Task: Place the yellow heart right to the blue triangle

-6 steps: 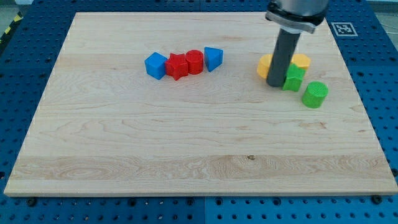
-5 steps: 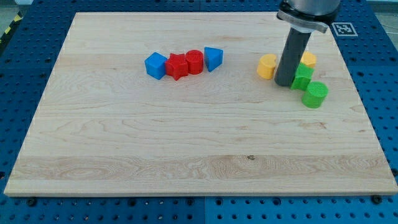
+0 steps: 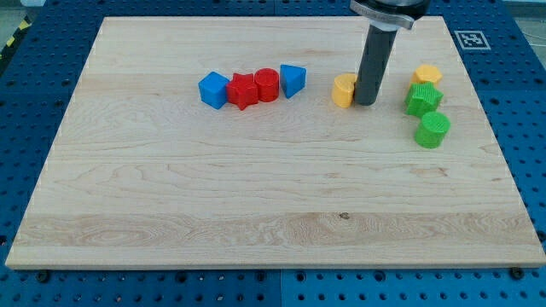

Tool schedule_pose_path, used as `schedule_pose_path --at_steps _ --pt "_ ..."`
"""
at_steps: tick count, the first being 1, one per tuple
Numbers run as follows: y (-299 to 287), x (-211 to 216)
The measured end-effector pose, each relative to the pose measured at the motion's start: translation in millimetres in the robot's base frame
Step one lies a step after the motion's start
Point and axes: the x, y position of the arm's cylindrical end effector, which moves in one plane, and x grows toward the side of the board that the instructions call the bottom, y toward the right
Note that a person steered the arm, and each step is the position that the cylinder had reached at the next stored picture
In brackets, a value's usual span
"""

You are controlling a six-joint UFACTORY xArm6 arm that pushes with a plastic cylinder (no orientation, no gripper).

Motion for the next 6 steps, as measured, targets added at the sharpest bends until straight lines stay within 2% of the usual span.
schedule_pose_path --at_steps 1,4,6 --pt "0.0 16.7" --pt "-0.1 31.7" --pt "-18.1 7.9"
